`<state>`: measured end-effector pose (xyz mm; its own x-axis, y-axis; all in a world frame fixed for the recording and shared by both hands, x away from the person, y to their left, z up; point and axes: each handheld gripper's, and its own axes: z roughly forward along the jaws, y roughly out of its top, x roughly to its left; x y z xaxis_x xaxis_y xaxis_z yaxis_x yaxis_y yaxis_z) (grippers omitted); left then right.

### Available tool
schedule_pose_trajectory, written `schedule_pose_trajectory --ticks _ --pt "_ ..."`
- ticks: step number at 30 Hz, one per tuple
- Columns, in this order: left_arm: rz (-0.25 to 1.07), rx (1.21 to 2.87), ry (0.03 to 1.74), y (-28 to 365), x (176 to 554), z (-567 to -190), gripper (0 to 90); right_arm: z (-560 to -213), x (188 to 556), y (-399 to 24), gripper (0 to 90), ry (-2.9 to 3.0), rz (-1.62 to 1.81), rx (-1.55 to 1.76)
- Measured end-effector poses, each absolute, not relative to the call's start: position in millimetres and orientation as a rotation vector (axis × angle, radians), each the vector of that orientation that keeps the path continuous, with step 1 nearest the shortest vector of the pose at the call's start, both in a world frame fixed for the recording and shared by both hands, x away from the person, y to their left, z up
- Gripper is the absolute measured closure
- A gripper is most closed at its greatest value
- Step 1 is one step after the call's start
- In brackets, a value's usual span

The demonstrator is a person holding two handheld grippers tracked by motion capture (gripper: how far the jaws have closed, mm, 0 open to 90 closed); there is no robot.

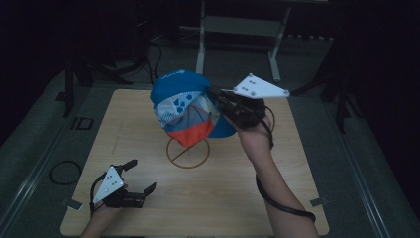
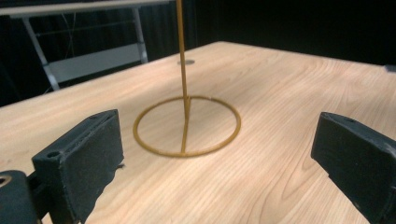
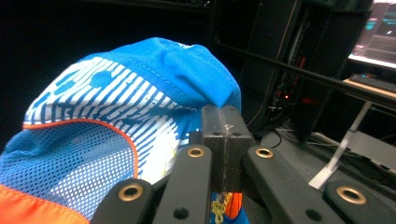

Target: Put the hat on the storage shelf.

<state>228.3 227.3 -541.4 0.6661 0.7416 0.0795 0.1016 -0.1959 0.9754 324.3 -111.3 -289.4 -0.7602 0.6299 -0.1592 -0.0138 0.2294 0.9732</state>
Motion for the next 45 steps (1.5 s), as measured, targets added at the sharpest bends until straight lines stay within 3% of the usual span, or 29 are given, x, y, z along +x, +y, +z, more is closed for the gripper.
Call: schedule_pose_trajectory --ticks 15,45 --pt "0.639 1.592 0.739 240 227 -551 2.7 -324 370 -31 90.0 2.179 1.427 0.576" --pt "0.594 1.618 0.744 237 230 -557 2.7 -373 353 -88 90.0 2.213 1.461 0.7"
